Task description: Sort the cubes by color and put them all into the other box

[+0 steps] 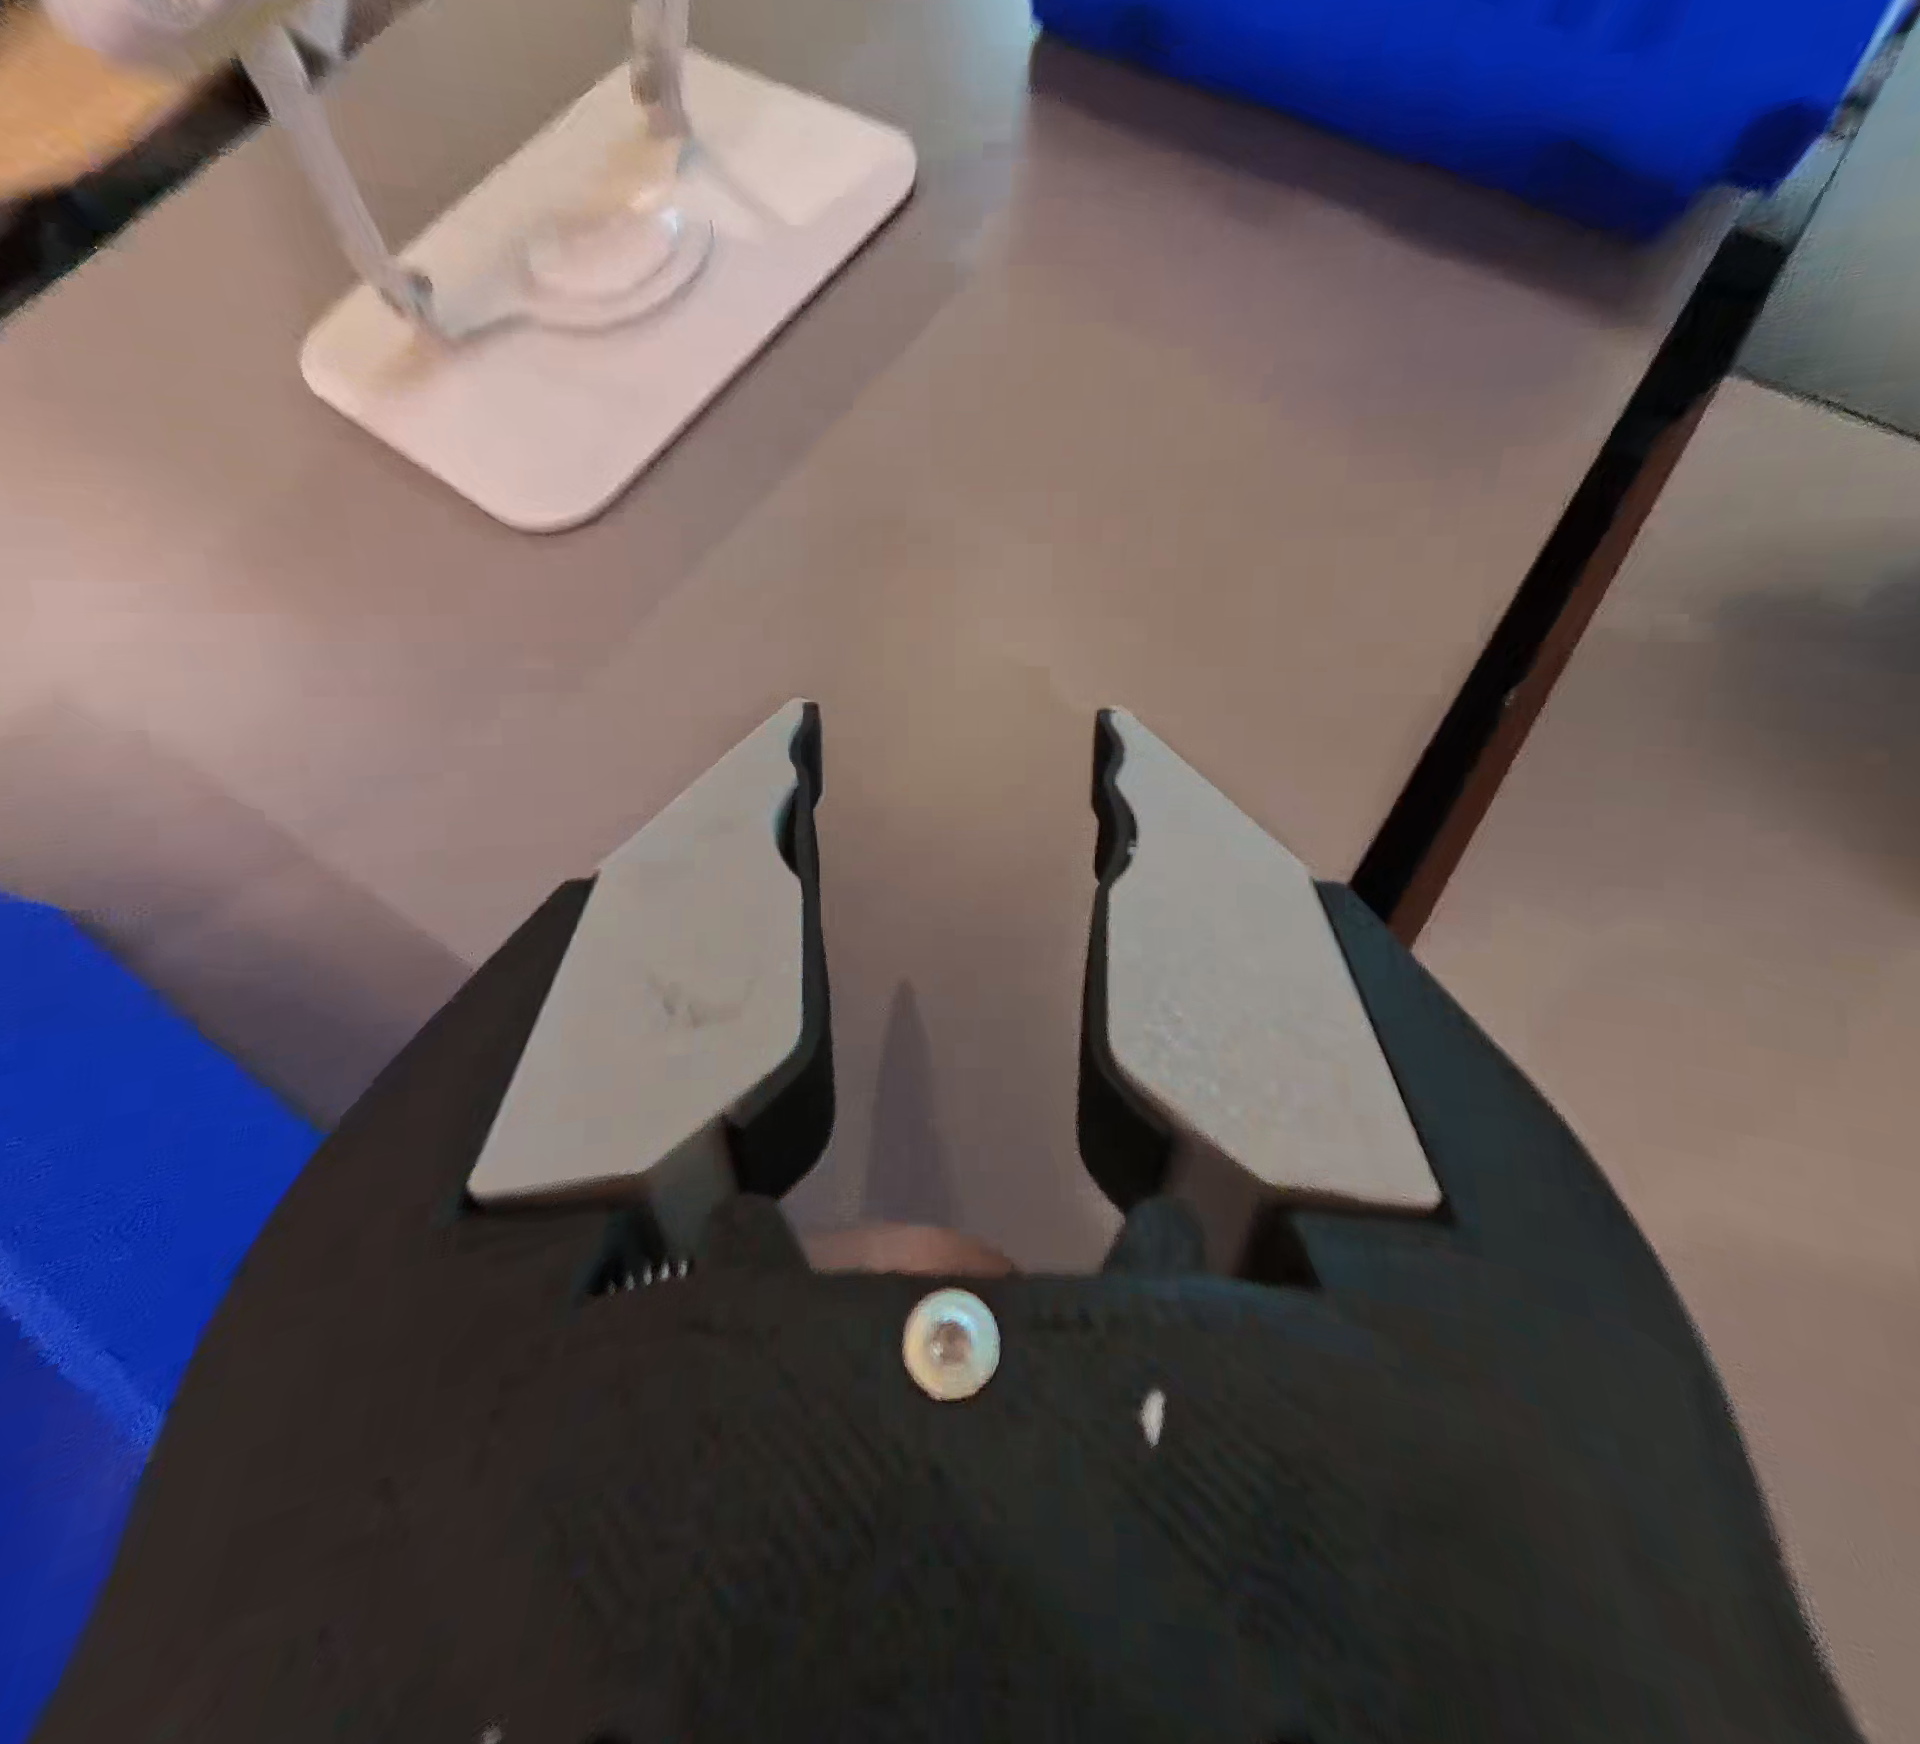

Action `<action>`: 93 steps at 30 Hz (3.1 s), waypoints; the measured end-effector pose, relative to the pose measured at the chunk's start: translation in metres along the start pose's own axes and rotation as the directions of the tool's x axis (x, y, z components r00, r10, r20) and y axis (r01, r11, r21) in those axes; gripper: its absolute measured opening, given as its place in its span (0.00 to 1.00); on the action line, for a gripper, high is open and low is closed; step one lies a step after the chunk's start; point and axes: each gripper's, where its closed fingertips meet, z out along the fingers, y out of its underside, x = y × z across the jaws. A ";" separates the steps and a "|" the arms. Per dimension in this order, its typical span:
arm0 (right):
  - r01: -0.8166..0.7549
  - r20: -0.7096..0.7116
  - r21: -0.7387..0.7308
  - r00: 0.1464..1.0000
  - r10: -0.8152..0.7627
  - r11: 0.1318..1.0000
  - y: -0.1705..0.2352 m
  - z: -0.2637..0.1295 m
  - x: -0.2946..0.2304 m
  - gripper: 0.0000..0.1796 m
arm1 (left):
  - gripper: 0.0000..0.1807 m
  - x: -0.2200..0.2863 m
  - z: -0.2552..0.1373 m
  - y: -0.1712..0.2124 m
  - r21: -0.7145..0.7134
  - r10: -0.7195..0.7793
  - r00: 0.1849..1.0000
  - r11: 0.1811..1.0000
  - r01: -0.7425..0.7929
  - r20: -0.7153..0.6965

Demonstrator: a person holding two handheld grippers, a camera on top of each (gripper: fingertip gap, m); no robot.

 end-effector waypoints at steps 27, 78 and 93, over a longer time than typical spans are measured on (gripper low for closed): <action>0.108 -0.367 -0.194 0.914 -0.175 0.975 0.004 -0.086 0.059 0.14 | 0.24 0.007 0.039 0.021 -0.033 0.121 0.989 0.992 -0.119 0.085; -0.469 -0.711 -0.611 0.680 -0.180 0.638 0.193 -0.250 0.282 0.14 | 0.25 -0.010 0.042 0.032 -0.077 0.070 0.992 0.995 -0.062 0.106; -0.466 -0.730 -0.630 0.629 -0.268 0.622 0.176 -0.280 0.272 0.01 | 0.25 -0.007 0.043 0.034 -0.085 0.082 0.992 0.994 -0.074 0.097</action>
